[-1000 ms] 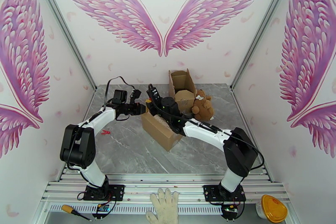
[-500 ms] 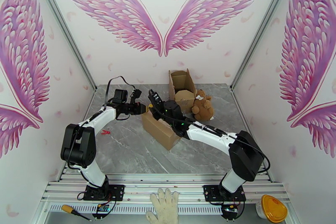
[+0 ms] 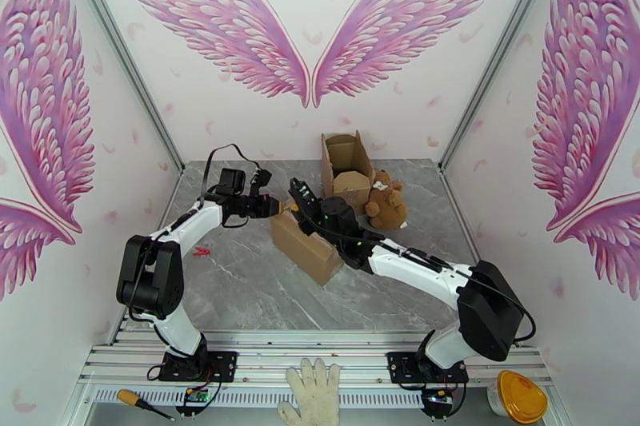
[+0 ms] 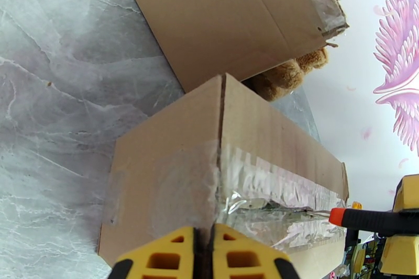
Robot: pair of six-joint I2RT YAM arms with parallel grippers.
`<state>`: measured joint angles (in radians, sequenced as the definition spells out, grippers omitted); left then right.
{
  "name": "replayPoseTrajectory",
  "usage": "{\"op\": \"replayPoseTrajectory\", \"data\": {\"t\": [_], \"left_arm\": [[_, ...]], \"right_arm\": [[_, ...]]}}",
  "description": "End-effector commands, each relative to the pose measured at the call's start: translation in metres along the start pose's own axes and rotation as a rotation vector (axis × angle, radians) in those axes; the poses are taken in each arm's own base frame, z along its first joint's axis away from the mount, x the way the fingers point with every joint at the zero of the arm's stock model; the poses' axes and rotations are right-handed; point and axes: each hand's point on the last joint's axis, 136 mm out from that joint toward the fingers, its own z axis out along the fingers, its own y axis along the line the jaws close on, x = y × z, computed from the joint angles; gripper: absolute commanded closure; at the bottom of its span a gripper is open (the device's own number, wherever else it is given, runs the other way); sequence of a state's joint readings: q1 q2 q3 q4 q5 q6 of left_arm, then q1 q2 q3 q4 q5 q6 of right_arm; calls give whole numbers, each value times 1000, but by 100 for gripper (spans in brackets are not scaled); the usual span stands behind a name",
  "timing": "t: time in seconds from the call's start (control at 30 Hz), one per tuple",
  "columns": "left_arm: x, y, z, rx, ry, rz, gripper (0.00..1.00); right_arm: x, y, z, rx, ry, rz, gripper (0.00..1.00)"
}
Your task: Unpack the express box
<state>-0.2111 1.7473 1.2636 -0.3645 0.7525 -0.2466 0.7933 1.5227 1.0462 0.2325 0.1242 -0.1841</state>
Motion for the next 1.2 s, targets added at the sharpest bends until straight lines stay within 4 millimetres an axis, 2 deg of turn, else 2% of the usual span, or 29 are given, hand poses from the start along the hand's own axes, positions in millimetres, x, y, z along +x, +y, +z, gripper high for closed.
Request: {"op": "replayPoseTrajectory", "data": {"t": [0.0, 0.43, 0.7, 1.17], "left_arm": [[45, 63, 13, -226, 127, -143, 98], [39, 61, 16, -237, 124, -133, 100], [38, 62, 15, -252, 128, -131, 100], [40, 65, 15, -278, 131, -140, 100]], "right_arm": [[2, -9, -17, 49, 13, -6, 100], [24, -16, -40, 85, 61, 5, 100], [25, -24, -64, 116, 61, 13, 100], [38, -32, -95, 153, 67, 58, 100]]}}
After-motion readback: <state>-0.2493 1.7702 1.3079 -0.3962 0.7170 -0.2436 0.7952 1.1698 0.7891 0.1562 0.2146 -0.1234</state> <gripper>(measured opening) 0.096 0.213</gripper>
